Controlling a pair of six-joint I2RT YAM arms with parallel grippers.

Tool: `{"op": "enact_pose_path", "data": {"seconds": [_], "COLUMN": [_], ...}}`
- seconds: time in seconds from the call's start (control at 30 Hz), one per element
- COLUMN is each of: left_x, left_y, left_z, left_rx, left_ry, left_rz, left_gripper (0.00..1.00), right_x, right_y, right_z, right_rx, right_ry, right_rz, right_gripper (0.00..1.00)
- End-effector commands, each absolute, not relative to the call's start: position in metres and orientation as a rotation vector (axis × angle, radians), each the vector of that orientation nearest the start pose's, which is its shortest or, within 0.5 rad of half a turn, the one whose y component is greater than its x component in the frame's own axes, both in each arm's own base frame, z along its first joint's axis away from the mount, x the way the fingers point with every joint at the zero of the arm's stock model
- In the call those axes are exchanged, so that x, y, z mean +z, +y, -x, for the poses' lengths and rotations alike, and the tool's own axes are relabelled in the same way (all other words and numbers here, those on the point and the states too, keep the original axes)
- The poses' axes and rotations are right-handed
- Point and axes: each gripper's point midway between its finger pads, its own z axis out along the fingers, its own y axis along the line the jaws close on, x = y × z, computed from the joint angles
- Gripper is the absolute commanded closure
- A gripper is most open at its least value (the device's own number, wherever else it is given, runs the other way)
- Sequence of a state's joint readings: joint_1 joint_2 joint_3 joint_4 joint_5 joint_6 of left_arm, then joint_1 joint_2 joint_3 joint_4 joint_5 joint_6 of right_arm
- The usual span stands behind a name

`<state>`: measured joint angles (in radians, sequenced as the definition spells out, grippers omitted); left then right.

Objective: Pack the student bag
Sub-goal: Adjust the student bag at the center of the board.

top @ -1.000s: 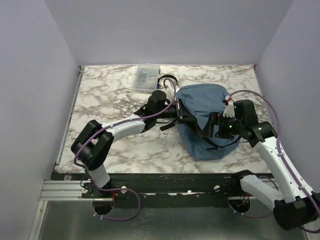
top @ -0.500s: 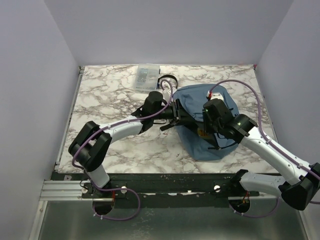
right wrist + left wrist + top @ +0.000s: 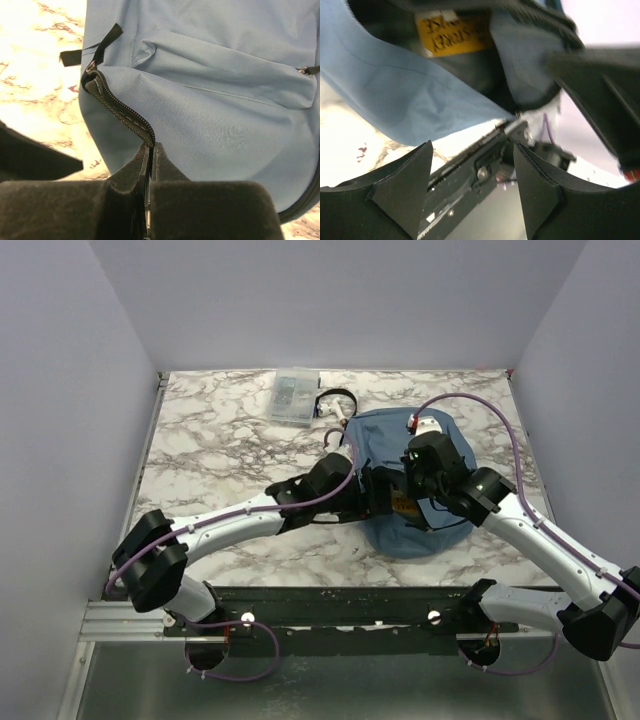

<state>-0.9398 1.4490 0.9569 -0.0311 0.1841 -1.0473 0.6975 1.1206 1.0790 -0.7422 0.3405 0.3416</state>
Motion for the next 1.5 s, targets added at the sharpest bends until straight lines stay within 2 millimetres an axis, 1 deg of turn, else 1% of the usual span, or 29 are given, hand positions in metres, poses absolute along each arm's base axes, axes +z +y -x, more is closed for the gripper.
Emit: {"op": "enact_pose_path", "data": {"seconds": [0.0,0.07,0.13,0.23,0.3,0.43,0.53,0.67,0.83,0.9,0.93,0.97,1.03,1.13,1.23,1.3,1.33,1.37,1.43,1.47], "left_x": [0.121,0.124,0.128,0.121,0.117,0.108,0.096,0.084,0.084,0.086,0.087,0.087,0.088,0.087,0.08,0.076,0.078,0.081,0.091,0.096], "left_y": [-0.337,-0.34,-0.345,-0.346,-0.342,-0.338,-0.336,-0.335,-0.334,-0.328,-0.325,-0.322,-0.319,-0.323,-0.324,-0.324,-0.326,-0.329,-0.343,-0.352], "left_z": [-0.231,-0.242,-0.253,-0.264,-0.27,-0.283,-0.289,-0.289,-0.289,-0.293,-0.295,-0.298,-0.304,-0.313,-0.318,-0.314,-0.311,-0.307,-0.297,-0.29], "left_rx": [-0.694,-0.652,-0.595,-0.55,-0.53,-0.475,-0.417,-0.357,-0.327,-0.293,-0.275,-0.261,-0.266,-0.294,-0.28,-0.31,-0.338,-0.381,-0.522,-0.607], "left_ry": [2.566,2.564,2.567,2.584,2.58,2.567,2.583,2.615,2.63,2.611,2.597,2.588,2.575,2.566,2.574,2.608,2.615,2.617,2.643,2.657], "left_rz": [0.284,0.296,0.29,0.34,0.407,0.446,0.463,0.432,0.301,0.295,0.304,0.319,0.368,0.383,0.395,0.405,0.394,0.357,0.237,0.168], "left_gripper": [0.31,0.28,0.22,0.19,0.19,0.14,0.13,0.14,0.16,0.12,0.04,0.02,0.02,0.02,0.07,0.16,0.18,0.23,0.4,0.47], "right_x": [0.237,0.237,0.237,0.242,0.245,0.244,0.242,0.24,0.23,0.23,0.229,0.229,0.229,0.225,0.224,0.223,0.222,0.219,0.216,0.216], "right_y": [0.183,0.183,0.183,0.188,0.191,0.19,0.191,0.196,0.2,0.202,0.203,0.203,0.203,0.202,0.2,0.2,0.2,0.2,0.201,0.202], "right_z": [-0.269,-0.268,-0.266,-0.262,-0.26,-0.257,-0.258,-0.259,-0.262,-0.262,-0.262,-0.262,-0.262,-0.262,-0.261,-0.261,-0.261,-0.26,-0.26,-0.26], "right_rx": [0.292,0.295,0.306,0.359,0.392,0.399,0.397,0.415,0.414,0.422,0.425,0.426,0.422,0.41,0.407,0.403,0.4,0.394,0.39,0.392], "right_ry": [2.173,2.172,2.178,2.169,2.165,2.172,2.177,2.179,2.202,2.205,2.209,2.21,2.211,2.226,2.233,2.237,2.242,2.251,2.262,2.262], "right_rz": [0.253,0.254,0.256,0.243,0.239,0.236,0.238,0.247,0.257,0.256,0.259,0.257,0.254,0.252,0.244,0.245,0.248,0.256,0.267,0.268], "right_gripper": [0.99,0.99,0.99,0.99,1.0,1.0,0.99,0.99,0.99,0.99,0.99,0.99,0.99,0.99,0.99,1.0,1.0,0.99,0.99,1.0]}}
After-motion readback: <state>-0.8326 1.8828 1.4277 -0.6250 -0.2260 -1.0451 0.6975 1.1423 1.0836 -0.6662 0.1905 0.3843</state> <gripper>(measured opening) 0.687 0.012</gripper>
